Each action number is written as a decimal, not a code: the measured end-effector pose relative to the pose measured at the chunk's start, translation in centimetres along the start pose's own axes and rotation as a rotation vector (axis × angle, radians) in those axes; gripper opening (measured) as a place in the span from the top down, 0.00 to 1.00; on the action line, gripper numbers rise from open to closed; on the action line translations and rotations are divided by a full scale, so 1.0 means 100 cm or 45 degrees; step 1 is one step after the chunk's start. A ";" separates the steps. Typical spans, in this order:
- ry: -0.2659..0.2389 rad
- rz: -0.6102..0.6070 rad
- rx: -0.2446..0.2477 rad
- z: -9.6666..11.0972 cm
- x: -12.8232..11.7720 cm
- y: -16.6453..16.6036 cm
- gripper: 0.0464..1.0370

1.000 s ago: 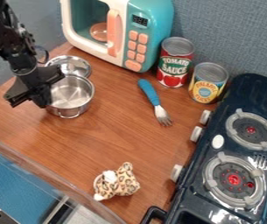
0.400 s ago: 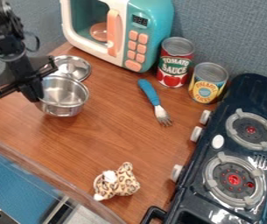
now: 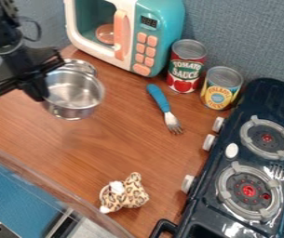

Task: Move the silver pot to the top of the plush tiger

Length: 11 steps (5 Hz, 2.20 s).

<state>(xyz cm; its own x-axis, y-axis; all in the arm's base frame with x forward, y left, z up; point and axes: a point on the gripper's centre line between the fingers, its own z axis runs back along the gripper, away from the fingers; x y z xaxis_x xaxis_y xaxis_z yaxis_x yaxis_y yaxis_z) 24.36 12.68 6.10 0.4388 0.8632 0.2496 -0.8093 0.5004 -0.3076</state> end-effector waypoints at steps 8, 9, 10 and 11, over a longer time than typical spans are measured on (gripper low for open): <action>0.234 -0.344 0.008 -0.073 -0.115 -0.069 0.97; 0.251 -0.350 0.051 -0.074 -0.114 -0.067 0.83; 0.253 -0.342 0.066 -0.074 -0.115 -0.066 0.56; 0.190 -0.378 0.066 -0.060 -0.113 -0.071 0.24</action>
<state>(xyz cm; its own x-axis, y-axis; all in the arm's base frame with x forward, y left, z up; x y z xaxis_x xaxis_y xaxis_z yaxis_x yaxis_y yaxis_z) 27.48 -0.23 -0.09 0.7076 0.6825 0.1829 -0.6548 0.7307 -0.1933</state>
